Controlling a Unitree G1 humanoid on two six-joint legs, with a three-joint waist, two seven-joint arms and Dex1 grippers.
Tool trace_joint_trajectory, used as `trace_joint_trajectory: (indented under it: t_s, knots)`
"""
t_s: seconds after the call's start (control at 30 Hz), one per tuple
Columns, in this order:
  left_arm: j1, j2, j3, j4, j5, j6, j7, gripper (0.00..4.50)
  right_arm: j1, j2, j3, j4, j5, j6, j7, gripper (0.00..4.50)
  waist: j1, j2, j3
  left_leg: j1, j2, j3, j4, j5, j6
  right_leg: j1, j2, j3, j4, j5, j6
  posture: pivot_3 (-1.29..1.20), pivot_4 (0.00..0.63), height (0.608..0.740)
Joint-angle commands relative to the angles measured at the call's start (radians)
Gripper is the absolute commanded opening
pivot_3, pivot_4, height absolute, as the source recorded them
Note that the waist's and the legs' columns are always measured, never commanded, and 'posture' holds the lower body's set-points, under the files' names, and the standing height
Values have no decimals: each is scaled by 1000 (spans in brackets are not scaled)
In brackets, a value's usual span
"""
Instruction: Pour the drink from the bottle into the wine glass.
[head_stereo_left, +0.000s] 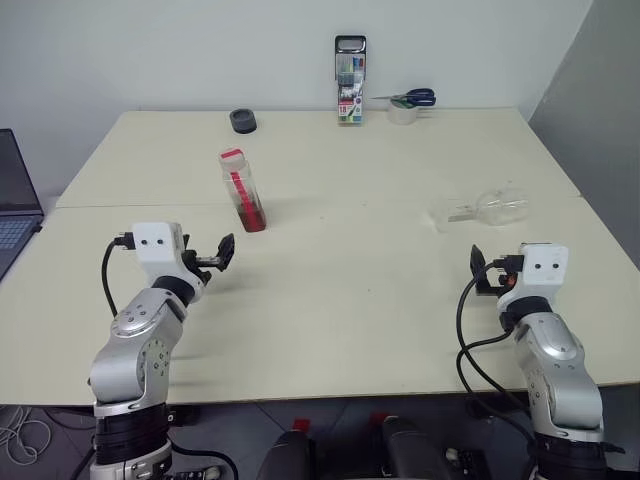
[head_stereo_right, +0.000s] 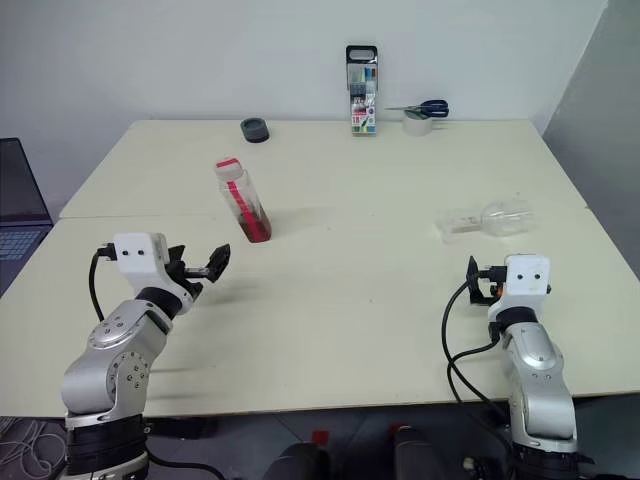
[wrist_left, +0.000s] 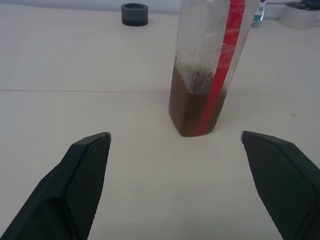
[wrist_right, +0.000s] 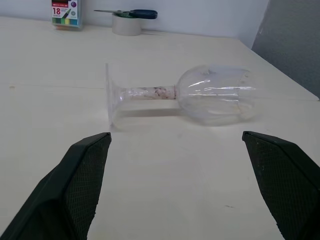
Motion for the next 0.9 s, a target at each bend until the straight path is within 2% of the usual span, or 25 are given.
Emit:
trace_joint_trajectory:
  t_s: [0.03,0.4,0.53,0.63,0.7,0.8,0.9]
  knots:
    - [-23,11,4,-39,-3,-12,-2,4447,-7,3,-1,-51,1,-17,-7,4500,0,0,0,0,0,0,0,0,0,0,0,0,0,0,0,0,150,740]
    - [-36,6,-9,-40,3,-11,3,4447,-29,-9,-8,-61,30,3,17,4500,0,0,0,0,0,0,0,0,0,0,0,0,0,0,0,0,150,740]
    - [-59,-6,-27,-27,13,-14,15,4447,-147,-86,-15,-144,259,160,195,4500,-1,0,0,0,0,1,0,0,0,0,1,1,0,0,0,0,150,740]
    - [-88,-19,-50,14,25,-35,13,4447,-289,-267,-36,-216,631,409,447,4500,-1,1,1,0,0,0,0,-2,3,0,1,0,0,0,0,0,150,740]
    - [-104,-25,-56,35,31,-45,10,4447,-354,-345,-50,-209,756,496,507,4500,-1,0,0,0,0,-1,1,-2,4,1,1,-1,-1,0,0,0,150,740]
    - [-133,-41,-75,70,46,-71,11,4447,-444,-414,-29,-159,810,535,557,4500,1,-1,0,-1,1,-2,0,-3,6,2,1,-3,-2,0,0,0,150,740]
    - [-166,-58,-91,109,69,-99,20,4447,-481,-415,4,-122,783,512,554,4500,2,-1,0,-1,0,-2,1,-3,6,1,1,-2,-1,0,-1,0,150,740]
